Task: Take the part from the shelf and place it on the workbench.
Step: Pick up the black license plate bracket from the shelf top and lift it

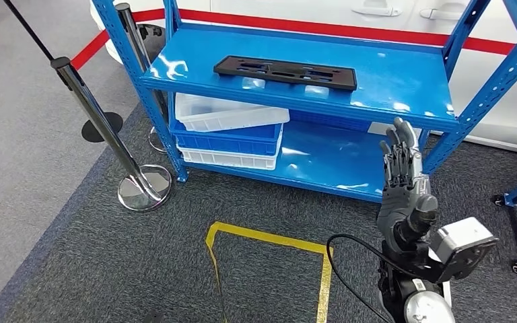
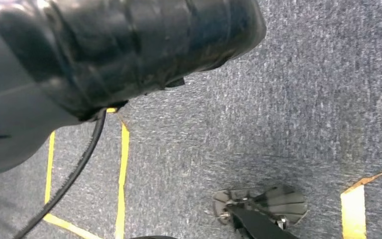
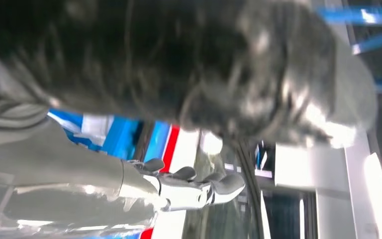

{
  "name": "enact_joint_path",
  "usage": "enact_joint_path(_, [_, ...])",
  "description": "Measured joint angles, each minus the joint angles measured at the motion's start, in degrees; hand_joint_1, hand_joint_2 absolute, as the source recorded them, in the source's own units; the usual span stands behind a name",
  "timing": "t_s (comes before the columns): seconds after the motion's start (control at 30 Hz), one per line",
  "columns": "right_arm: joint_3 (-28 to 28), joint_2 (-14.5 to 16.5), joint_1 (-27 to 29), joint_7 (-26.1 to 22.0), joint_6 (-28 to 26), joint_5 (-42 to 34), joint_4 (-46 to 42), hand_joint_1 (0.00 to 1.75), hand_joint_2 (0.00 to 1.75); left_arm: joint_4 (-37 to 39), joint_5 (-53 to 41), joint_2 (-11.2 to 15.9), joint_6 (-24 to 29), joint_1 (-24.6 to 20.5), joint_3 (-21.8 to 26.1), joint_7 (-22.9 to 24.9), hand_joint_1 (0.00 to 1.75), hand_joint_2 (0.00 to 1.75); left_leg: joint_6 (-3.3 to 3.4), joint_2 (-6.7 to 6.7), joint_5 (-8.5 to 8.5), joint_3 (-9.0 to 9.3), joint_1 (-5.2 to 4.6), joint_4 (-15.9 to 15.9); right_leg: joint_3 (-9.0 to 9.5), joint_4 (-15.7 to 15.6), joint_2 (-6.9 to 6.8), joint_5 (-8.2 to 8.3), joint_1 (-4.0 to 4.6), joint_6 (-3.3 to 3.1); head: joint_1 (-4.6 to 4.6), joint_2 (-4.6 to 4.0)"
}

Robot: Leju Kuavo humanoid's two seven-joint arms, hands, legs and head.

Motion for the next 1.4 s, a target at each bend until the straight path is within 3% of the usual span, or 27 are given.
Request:
enact_joint_path(0.07, [0.3, -0.3, 0.0, 0.3, 0.6, -0.2, 0.0, 0.00, 0.00, 0.0, -0.1, 0.1, 0.3, -0.1, 0.0, -0.3, 0.00, 0.00, 0.73, -0.03, 2.88, 3.19, -0.43, -7.2, 0.36, -0.1, 0.04, -0.30, 0.06, 0.28, 0.03, 0.00])
enact_joint_path(0.1, [0.3, -0.5, -0.1, 0.4, 0.8, -0.2, 0.0, 0.00, 0.00, 0.0, -0.2, 0.1, 0.4, -0.2, -0.1, -0.5, 0.00, 0.00, 0.95, -0.05, 3.23, 4.07, -0.65, -9.2, 0.41, -0.2, 0.04, -0.37, 0.05, 0.51, 0.03, 0.00])
enact_joint_path(0.23, [0.5, -1.2, -0.1, 0.8, 0.9, -0.2, 0.2, 0.00, 0.00, 0.0, -0.3, 0.1, 0.8, 0.0, -0.4, -0.8, 0.00, 0.00, 2.11, -0.09, 2.85, 5.65, -0.71, -11.5, 0.35, 1.4, -0.15, 0.17, -0.01, 1.61, 0.10, 0.01])
enact_joint_path(0.3, [0.6, -1.7, -0.2, 1.1, 0.8, -0.1, 0.3, 0.00, 0.00, 0.0, -0.3, 0.0, 1.0, 0.0, -0.6, -0.9, 0.00, 0.00, 2.61, -0.03, 2.92, 6.87, -0.56, -12.1, -1.58, 5.4, -0.28, -2.08, -0.03, 1.81, 0.31, 0.01])
enact_joint_path(0.37, [0.8, -2.1, -0.3, 1.4, 0.8, 0.0, 0.3, 0.00, 0.00, 0.0, -0.5, 0.1, 1.1, -0.2, -0.9, -0.9, 0.00, 0.00, 2.87, -0.04, 2.75, 7.08, -0.64, -12.1, -5.13, 11.6, -0.29, -5.06, -0.06, 2.17, 0.49, 0.01])
enact_joint_path(0.4, [0.9, -2.2, -0.2, 1.6, 0.8, 0.1, 0.4, 0.00, 0.00, 0.0, -0.6, 0.1, 1.2, -0.2, -1.0, -0.9, 0.00, 0.00, 2.86, -0.05, 2.60, 7.16, -0.64, -12.1, -6.56, 13.6, -0.30, -5.69, -0.15, 2.40, 0.52, 0.00])
enact_joint_path(0.43, [0.9, -2.3, -0.2, 1.7, 0.7, 0.3, 0.4, 0.00, 0.00, 0.0, -0.7, 0.1, 1.2, -0.1, -1.1, -1.0, 0.00, 0.00, 2.77, -0.05, 2.40, 7.30, -0.61, -12.0, -7.12, 13.9, -0.31, -5.23, -0.29, 2.61, 0.52, 0.00])
enact_joint_path(0.47, [0.9, -2.4, -0.2, 1.7, 0.7, 0.6, 0.4, 0.00, 0.00, 0.0, -0.8, 0.1, 1.2, 0.0, -1.2, -1.0, 0.00, 0.00, 2.61, -0.07, 2.15, 7.51, -0.52, -11.9, -6.70, 12.2, -0.32, -3.72, -0.49, 2.76, 0.52, 0.00])
enact_joint_path(0.53, [0.9, -2.6, -0.2, 1.9, 0.5, 1.1, 0.5, 0.00, 0.00, 0.0, -0.9, 0.1, 1.2, 0.0, -1.3, -1.0, 0.00, 0.00, 2.07, -0.12, 1.42, 8.02, -0.30, -11.4, -3.98, 5.5, -0.33, 0.31, -0.87, 3.12, 0.55, 0.00])
enact_joint_path(0.6, [1.0, -2.6, -0.2, 2.1, 0.2, 1.5, 0.5, 0.00, 0.00, 0.0, -0.9, 0.1, 1.3, -0.1, -1.4, -1.0, 0.00, 0.00, 1.29, -0.17, 0.65, 7.92, -0.23, -10.5, -2.34, 1.0, -0.36, 1.20, -0.78, 2.78, 0.64, 0.00])
enact_joint_path(0.67, [1.2, -2.7, -0.1, 2.3, -0.1, 1.8, 0.5, 0.00, 0.00, 0.0, -0.9, 0.1, 1.4, -0.1, -1.5, -1.0, 0.00, 0.00, 0.53, -0.17, 0.14, 7.76, -0.31, -9.9, -2.17, 0.5, -0.35, 0.51, -0.48, 1.67, 0.66, 0.01])
enact_joint_path(0.77, [1.3, -2.9, -0.1, 2.4, -0.2, 2.0, 0.4, 0.00, 0.00, 0.0, -0.9, 0.1, 1.3, -0.2, -1.5, -1.0, 0.00, 0.00, -0.21, -0.10, -0.60, 6.84, -0.15, -7.3, -1.17, 0.4, -0.31, 0.63, -0.56, 0.55, 0.50, 0.01])
enact_joint_path(0.9, [1.3, -3.0, -0.1, 2.6, -0.3, 2.2, 0.3, 0.00, 0.00, 0.0, -0.9, 0.0, 1.1, -0.2, -1.7, -1.0, 0.00, 0.00, -0.80, -0.06, -4.46, -1.16, 0.11, 5.2, -0.12, 0.4, -0.31, -0.37, -0.18, -0.22, 0.40, 0.00])
enact_joint_path(0.93, [1.3, -3.0, -0.1, 2.6, -0.3, 2.2, 0.3, 0.00, 0.00, 0.0, -0.9, -0.1, 1.1, -0.1, -1.7, -1.0, 0.00, 0.00, -0.65, -0.06, -4.22, -2.36, 0.07, 6.1, 0.25, 0.4, -0.20, -0.68, -0.03, -0.27, 0.41, 0.00])
enact_joint_path(0.97, [1.4, -3.0, -0.1, 2.6, -0.3, 2.2, 0.3, 0.00, 0.00, 0.0, -0.9, 0.0, 1.1, 0.0, -1.7, -1.0, 0.00, 0.00, -0.34, -0.07, -2.76, -2.47, -0.04, 4.8, 0.73, 0.4, -0.09, -1.03, 0.09, -0.29, 0.40, 0.00])
enact_joint_path(1.03, [1.4, -3.0, -0.1, 2.6, -0.3, 2.2, 0.3, 0.00, 0.00, 0.0, -0.9, 0.0, 1.1, 0.0, -1.8, -1.0, 0.00, 0.00, 0.71, -0.08, 2.19, -0.29, -0.67, -2.2, 1.79, 0.2, 0.04, -1.80, 0.16, -0.25, 0.43, 0.00])
enact_joint_path(1.07, [1.4, -3.0, -0.1, 2.6, -0.3, 2.2, 0.3, 0.00, 0.00, 0.1, -0.9, 0.1, 1.1, 0.0, -1.8, -1.0, 0.00, 0.00, 1.26, -0.09, 3.45, 0.83, -1.11, -5.5, 2.25, 0.1, 0.08, -2.08, 0.13, -0.16, 0.44, 0.00])
enact_joint_path(1.1, [1.4, -3.0, -0.1, 2.6, -0.3, 2.2, 0.3, 0.00, 0.00, 0.1, -0.9, 0.1, 1.0, 0.0, -1.8, -1.0, 0.00, 0.00, 1.81, -0.11, 3.85, 1.73, -1.52, -8.1, 2.54, -0.2, 0.11, -2.27, 0.06, 0.02, 0.37, 0.00])
enact_joint_path(1.17, [1.4, -3.0, -0.1, 2.7, -0.3, 2.2, 0.3, 0.00, 0.00, 0.1, -0.9, 0.2, 0.7, 0.0, -1.9, -1.0, 0.00, 0.00, 2.64, -0.18, 3.51, 2.58, -1.90, -10.3, 3.30, -0.9, 0.18, -2.15, 0.07, 0.56, 0.24, 0.00])
enact_joint_path(1.23, [1.4, -3.1, -0.1, 2.8, -0.3, 2.2, 0.3, 0.00, 0.00, 0.1, -0.8, 0.1, 0.5, 0.1, -1.9, -0.9, 0.00, 0.00, 3.12, -0.14, 4.48, 4.32, -1.58, -12.0, 3.86, -0.6, 0.11, -2.19, 0.19, 1.00, 0.19, 0.01])
enact_joint_path(1.3, [1.4, -3.2, -0.2, 2.8, -0.4, 2.2, 0.3, 0.00, 0.00, 0.1, -0.8, 0.0, 0.4, 0.1, -1.9, -0.9, 0.00, 0.00, 3.44, -0.05, 4.34, 5.95, -1.28, -12.8, 2.31, 3.0, 0.01, -3.31, 0.17, 1.26, 0.23, 0.01])
enact_joint_path(1.4, [1.4, -3.4, -0.1, 3.0, -1.0, 2.3, 0.4, 0.00, 0.00, 0.1, -0.7, 0.0, 0.4, -0.1, -2.2, -0.9, 0.00, 0.00, 3.67, -0.07, 3.21, 7.09, -1.28, -12.8, -4.01, 12.4, -0.03, -6.89, -0.10, 1.97, 0.28, 0.00])
